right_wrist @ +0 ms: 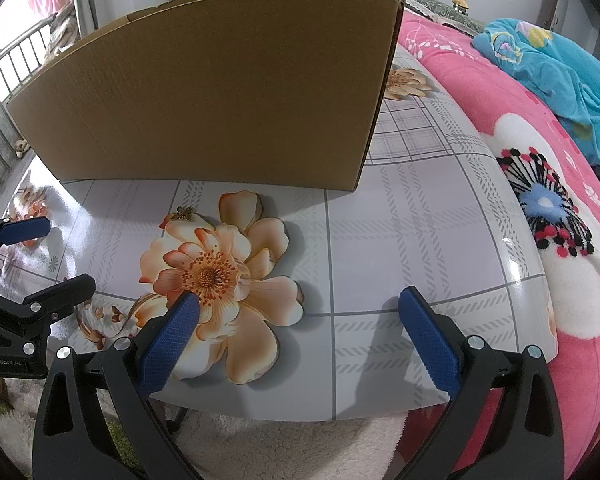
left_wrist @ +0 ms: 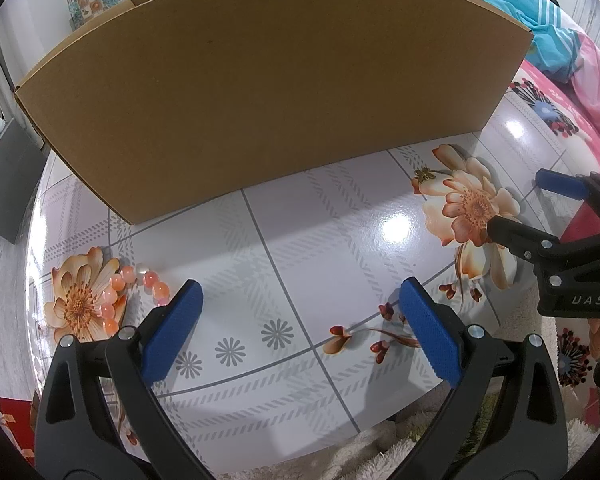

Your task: Organize jewelry

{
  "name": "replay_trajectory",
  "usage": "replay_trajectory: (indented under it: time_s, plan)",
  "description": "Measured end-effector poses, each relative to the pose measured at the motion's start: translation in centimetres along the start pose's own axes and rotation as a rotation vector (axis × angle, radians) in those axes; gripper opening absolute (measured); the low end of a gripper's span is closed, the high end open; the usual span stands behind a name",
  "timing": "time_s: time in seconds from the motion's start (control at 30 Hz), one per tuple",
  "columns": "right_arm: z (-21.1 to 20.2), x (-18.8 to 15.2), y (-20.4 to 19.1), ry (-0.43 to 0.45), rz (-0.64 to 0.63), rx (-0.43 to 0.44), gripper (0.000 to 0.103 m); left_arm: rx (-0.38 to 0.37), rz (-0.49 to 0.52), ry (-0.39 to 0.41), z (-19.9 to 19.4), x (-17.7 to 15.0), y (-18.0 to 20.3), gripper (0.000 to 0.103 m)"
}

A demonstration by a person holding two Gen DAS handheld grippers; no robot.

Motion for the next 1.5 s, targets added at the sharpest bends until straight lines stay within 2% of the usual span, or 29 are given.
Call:
replay_trajectory:
  time_s: [1.5]
  plan:
    - [0.06, -0.17, -0.09, -0.006, -0.008, 0.01, 0.097, 0.001, 0.002, 0.012, -0.06, -0.02, -0.2, 0.096]
Point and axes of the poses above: each gripper's, at about its wrist camera, not at the fingertips, and z roughly the way its jaws point, y to its right, x to its top, the point moved 9 cm from there along z, roughly the way its jaws point, and after that the axes turned 5 degrees about z, right-handed, at the moved point
